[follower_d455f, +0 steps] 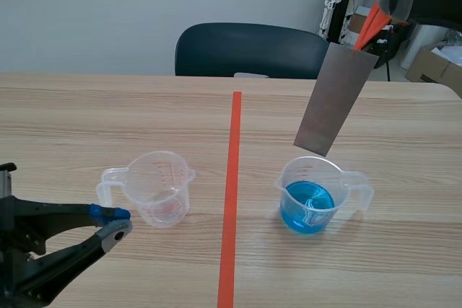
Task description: Do the redox reaction experiment. raise the plate out of the solution
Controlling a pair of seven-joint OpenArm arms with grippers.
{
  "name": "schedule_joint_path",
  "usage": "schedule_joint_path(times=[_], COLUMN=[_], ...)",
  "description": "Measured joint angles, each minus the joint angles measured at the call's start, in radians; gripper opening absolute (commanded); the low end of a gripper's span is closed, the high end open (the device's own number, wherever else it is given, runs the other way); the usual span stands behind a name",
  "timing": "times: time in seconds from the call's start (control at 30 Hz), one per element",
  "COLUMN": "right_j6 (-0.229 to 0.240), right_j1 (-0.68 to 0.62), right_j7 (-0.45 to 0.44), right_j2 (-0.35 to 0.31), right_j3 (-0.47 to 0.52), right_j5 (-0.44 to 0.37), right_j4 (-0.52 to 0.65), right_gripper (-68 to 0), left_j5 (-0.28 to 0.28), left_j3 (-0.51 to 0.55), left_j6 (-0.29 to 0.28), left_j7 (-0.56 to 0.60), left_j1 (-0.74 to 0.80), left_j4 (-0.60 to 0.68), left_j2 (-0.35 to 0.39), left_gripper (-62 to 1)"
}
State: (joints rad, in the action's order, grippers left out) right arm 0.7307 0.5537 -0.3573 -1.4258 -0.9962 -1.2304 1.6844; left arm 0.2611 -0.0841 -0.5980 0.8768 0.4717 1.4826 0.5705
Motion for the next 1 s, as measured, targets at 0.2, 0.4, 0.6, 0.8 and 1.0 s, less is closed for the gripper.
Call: schedule_joint_path(times=[0.2, 0.4, 0.6, 0.8, 1.0], right_j6=[0.000, 0.000, 0.000, 0.000, 0.000], right_j1=[0.005, 0.011, 0.011, 0.011, 0.011], right_j7=[-0.001, -0.001, 0.022, 0.045, 0.057], right_j2=[-0.028, -0.038, -0.037, -0.040, -0.051], right_j3=[0.019, 0.027, 0.027, 0.027, 0.027], right_j5=[-0.019, -0.019, -0.042, -0.070, -0.098], right_j4=[0.024, 0.032, 0.032, 0.032, 0.032], right_gripper=[-67.3, -67.3, -67.3, -67.3, -67.3], left_j5=[-0.058, -0.088, -0.127, -0.161, -0.161], left_j3=[-0.070, -0.145, -0.224, -0.263, -0.322], left_j6=[-0.002, -0.002, -0.005, -0.005, -0.002], left_j7=[-0.096, -0.185, -0.265, -0.332, -0.399], left_j1=[-0.080, -0.172, -0.256, -0.325, -0.370], left_j4=[-0.001, -0.001, -0.001, -0.001, -0.001], left_j2=[0.000, 0.000, -0.010, -0.045, -0.085], left_gripper=[-55.4, -55.4, -55.4, -55.9, -56.5])
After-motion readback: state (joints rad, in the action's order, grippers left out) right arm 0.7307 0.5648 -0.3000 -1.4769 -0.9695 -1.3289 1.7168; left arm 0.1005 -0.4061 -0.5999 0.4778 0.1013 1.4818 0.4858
